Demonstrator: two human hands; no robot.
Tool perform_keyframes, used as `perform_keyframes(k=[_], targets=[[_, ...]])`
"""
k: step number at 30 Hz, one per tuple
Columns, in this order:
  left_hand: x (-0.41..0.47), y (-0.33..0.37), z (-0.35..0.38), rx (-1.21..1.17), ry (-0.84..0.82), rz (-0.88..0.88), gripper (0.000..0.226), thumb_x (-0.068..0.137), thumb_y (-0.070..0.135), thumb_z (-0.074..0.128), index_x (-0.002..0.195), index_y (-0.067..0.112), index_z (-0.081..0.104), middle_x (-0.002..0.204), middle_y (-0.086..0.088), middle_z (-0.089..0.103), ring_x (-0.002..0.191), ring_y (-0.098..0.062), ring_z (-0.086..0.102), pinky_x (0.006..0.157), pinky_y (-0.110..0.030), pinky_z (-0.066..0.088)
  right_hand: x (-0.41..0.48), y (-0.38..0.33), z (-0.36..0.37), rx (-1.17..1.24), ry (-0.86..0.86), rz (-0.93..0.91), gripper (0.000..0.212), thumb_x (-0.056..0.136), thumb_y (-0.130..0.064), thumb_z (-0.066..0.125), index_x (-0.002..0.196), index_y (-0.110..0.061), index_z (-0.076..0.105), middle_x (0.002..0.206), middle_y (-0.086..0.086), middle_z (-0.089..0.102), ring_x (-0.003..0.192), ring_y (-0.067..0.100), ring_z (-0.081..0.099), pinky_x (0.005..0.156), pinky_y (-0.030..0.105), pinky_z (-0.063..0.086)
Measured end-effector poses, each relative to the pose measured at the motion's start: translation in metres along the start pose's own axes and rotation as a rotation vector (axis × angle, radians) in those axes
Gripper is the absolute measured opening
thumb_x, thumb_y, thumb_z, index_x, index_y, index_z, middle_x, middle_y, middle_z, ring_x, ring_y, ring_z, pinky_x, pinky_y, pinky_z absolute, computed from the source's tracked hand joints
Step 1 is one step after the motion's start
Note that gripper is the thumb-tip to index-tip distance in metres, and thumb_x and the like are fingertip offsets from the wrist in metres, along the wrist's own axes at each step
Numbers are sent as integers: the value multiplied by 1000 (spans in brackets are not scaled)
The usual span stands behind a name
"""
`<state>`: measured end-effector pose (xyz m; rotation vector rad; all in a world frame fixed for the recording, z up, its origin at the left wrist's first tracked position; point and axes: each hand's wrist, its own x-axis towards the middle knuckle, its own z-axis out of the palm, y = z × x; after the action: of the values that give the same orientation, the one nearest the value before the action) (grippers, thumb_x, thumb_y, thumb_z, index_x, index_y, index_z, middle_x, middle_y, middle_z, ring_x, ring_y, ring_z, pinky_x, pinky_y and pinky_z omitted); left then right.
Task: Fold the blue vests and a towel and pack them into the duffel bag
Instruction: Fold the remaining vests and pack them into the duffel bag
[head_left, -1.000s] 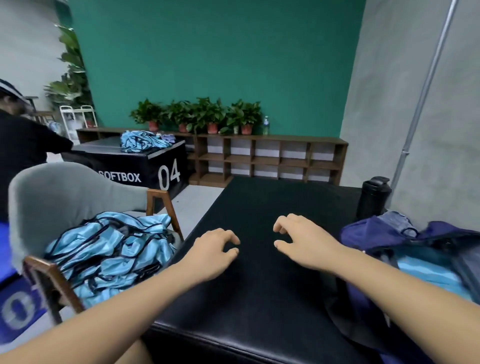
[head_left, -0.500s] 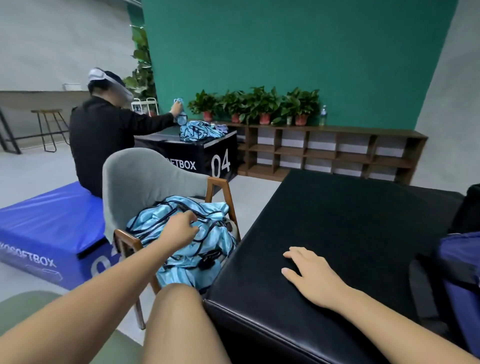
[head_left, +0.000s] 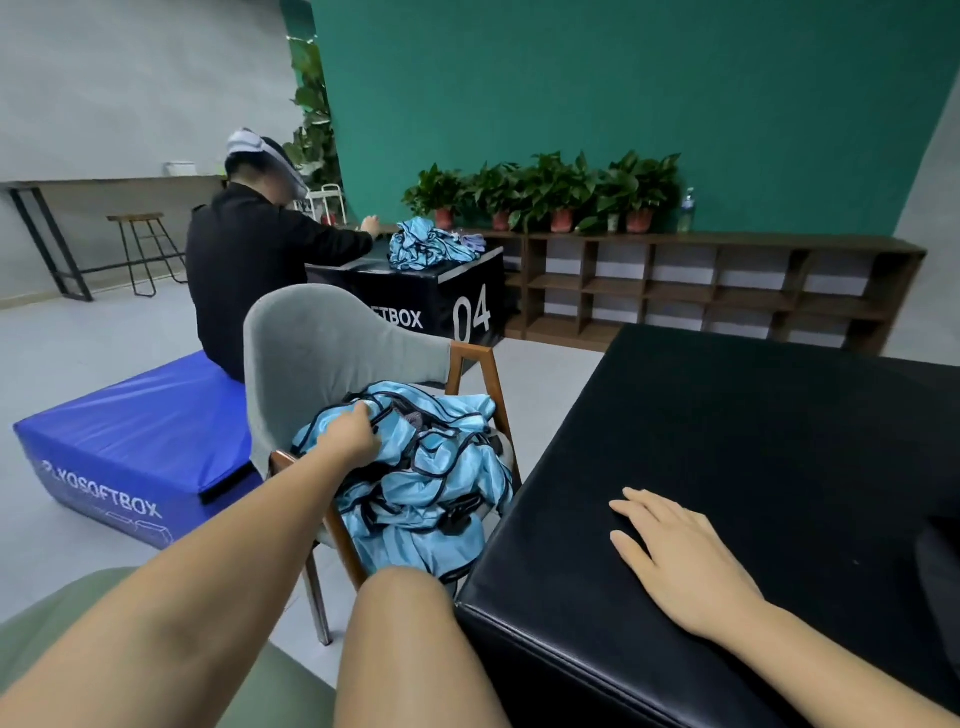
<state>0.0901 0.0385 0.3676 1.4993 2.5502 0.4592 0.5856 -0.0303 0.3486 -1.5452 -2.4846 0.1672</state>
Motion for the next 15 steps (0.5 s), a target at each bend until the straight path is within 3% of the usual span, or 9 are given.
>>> perform_keyframes(k=[5, 8, 9, 11, 13, 15], targets=[[22, -19, 17, 19, -3, -90, 64, 93, 39, 68, 149, 16, 46, 136, -14, 65, 126, -38, 61, 106, -59, 50, -2, 0, 0, 3, 8, -4, 77, 97, -71, 3, 162, -44, 31, 171, -24, 19, 159, 2, 15, 129, 26, 14], [14, -18, 20, 109, -8, -96, 38, 93, 49, 67, 107, 13, 63, 102, -11, 69, 104, -36, 64, 99, -58, 51, -4, -3, -2, -1, 20, -2, 75, 98, -70, 4, 162, -44, 31, 171, -25, 19, 159, 1, 14, 128, 25, 14], [14, -17, 20, 130, 2, -95, 32, 93, 45, 67, 92, 14, 62, 92, -9, 67, 98, -34, 63, 99, -57, 50, -5, -4, -2, -1, 21, 2, 71, 101, -68, 7, 162, -44, 31, 171, -25, 19, 159, 1, 14, 128, 25, 13], [9, -12, 15, 150, 26, -111, 22, 89, 34, 65, 80, 14, 62, 84, -11, 64, 91, -34, 62, 100, -59, 49, -6, -4, -3, -2, 22, 6, 62, 106, -64, 15, 163, -44, 31, 171, -25, 19, 158, 1, 14, 128, 25, 13], [4, -6, 3, 113, 60, -109, 12, 85, 25, 62, 80, 14, 61, 81, -9, 62, 87, -34, 60, 91, -51, 49, -6, -4, -4, -6, 26, 5, 59, 108, -62, 18, 163, -44, 31, 171, -25, 19, 158, 1, 14, 128, 24, 13], [0, -1, -11, 10, 113, -100, 5, 85, 15, 57, 86, 19, 60, 87, -8, 63, 92, -35, 59, 96, -53, 47, -7, -5, -5, -7, 26, 8, 57, 109, -61, 21, 162, -44, 32, 171, -25, 19, 158, 1, 15, 127, 24, 13]])
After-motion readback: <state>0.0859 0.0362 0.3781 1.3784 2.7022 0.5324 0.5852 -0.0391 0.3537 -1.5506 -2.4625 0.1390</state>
